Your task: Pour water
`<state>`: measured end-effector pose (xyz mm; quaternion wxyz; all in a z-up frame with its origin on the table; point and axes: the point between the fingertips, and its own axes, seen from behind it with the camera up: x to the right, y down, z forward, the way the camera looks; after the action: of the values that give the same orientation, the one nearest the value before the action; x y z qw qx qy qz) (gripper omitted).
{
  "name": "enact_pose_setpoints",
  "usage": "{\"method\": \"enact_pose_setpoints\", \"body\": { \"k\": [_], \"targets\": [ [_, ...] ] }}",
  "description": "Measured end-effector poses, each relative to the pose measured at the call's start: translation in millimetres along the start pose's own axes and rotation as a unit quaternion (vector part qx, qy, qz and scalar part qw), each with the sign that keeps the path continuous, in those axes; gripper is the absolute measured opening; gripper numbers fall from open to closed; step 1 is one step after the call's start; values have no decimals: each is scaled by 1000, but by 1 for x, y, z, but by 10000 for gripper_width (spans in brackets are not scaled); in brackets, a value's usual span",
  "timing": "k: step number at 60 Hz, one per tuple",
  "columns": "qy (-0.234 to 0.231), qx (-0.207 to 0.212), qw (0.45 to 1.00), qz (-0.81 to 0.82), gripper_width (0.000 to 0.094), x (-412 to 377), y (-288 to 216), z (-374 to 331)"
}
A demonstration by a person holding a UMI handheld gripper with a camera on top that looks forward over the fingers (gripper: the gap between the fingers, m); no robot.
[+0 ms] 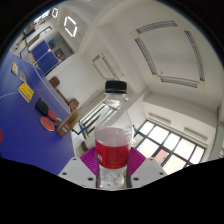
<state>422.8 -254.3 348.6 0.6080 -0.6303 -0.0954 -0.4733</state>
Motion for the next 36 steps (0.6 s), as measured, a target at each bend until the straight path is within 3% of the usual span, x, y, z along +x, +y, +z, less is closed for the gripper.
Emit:
{"method": "enact_pose_setpoints", "body": {
  "k": [8,18,26,36],
  "targets": [
    [34,105,973,-200,339,-35,-142,-19],
    [4,245,878,-411,338,-165,-262,-57],
    [-42,307,787,-534,339,-286,-285,-92],
    [-77,361,681,-633,337,-384,-268,-120]
  ]
}}
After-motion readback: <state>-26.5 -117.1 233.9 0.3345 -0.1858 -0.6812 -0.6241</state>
